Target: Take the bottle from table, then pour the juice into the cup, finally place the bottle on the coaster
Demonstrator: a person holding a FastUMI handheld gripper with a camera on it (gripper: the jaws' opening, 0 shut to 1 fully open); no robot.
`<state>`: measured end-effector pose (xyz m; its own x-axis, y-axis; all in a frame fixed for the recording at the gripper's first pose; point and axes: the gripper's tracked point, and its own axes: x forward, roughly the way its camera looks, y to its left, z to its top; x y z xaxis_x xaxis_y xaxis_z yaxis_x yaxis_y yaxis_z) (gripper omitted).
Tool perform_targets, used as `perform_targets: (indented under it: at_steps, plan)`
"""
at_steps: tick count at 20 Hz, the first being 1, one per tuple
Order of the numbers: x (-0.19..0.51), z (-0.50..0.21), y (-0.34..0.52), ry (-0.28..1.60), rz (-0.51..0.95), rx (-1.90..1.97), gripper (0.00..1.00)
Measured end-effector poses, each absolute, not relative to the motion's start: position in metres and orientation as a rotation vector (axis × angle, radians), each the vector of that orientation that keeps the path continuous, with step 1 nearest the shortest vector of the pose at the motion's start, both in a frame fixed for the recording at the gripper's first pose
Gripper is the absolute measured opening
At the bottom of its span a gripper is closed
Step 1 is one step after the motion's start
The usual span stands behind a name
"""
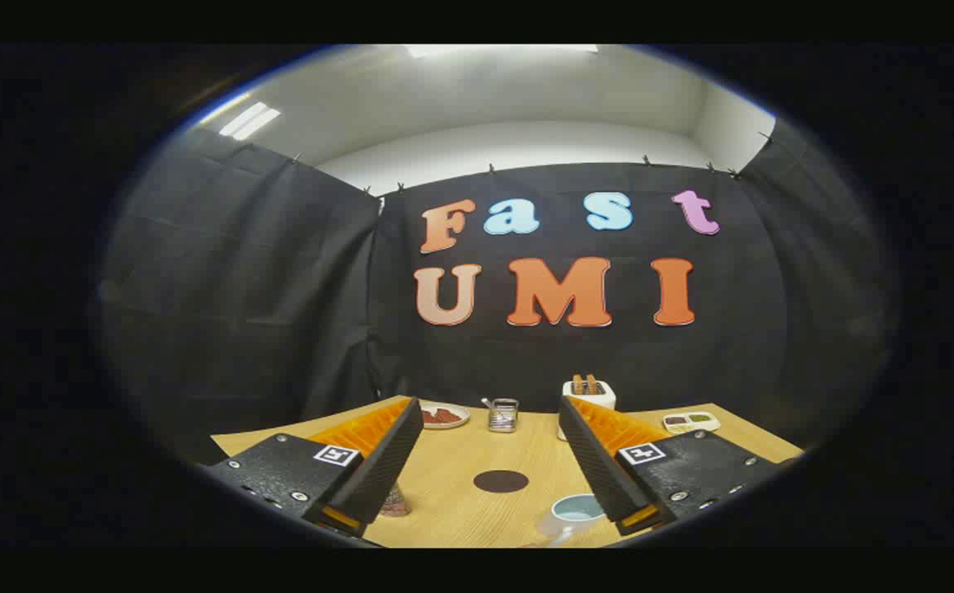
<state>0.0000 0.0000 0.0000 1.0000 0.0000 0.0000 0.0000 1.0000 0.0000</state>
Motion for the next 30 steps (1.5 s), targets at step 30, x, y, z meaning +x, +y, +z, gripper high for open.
perform_targets:
  at_steps: [30]
  plan:
    - [0.0008, -0.0028, 0.0064, 0.001, 0.007, 0.028, 0.98]
